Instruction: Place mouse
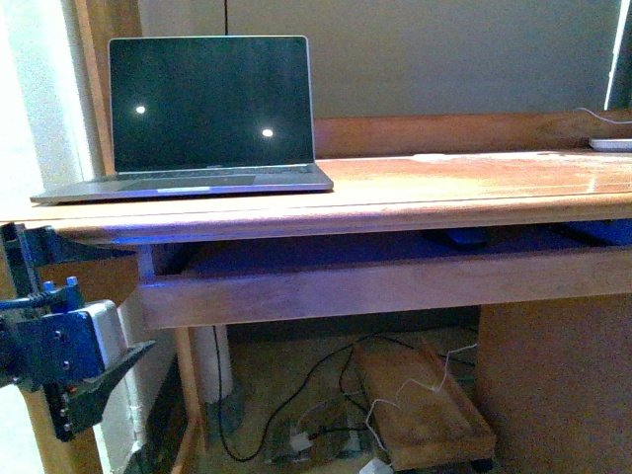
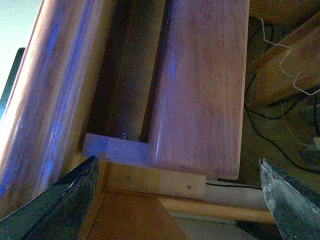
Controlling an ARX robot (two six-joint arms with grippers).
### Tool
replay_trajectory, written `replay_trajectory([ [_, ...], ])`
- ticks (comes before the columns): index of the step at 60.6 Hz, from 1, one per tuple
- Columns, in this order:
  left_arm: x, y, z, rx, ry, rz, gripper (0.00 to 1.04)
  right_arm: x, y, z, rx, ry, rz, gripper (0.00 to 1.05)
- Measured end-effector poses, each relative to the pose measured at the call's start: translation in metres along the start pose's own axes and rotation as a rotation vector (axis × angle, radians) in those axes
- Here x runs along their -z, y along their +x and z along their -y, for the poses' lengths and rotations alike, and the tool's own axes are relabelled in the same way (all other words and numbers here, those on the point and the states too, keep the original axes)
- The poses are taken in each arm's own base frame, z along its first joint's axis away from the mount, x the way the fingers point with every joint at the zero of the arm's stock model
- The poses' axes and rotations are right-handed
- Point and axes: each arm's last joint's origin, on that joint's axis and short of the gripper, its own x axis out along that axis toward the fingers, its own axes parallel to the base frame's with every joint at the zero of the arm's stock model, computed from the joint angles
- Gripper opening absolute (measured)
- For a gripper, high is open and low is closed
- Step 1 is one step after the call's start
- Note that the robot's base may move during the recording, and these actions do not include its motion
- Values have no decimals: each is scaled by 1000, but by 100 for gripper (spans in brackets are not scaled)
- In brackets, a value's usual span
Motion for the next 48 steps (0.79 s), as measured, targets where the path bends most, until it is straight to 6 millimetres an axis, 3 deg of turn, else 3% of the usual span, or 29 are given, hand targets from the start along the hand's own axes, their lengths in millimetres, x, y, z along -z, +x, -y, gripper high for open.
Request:
replay_trajectory([
  [37, -4, 65, 36, -11, 141, 74, 97, 0, 0, 0, 0, 0, 0, 97],
  [48, -31, 60, 23, 241, -104, -32, 97, 0, 0, 0, 0, 0, 0, 97],
])
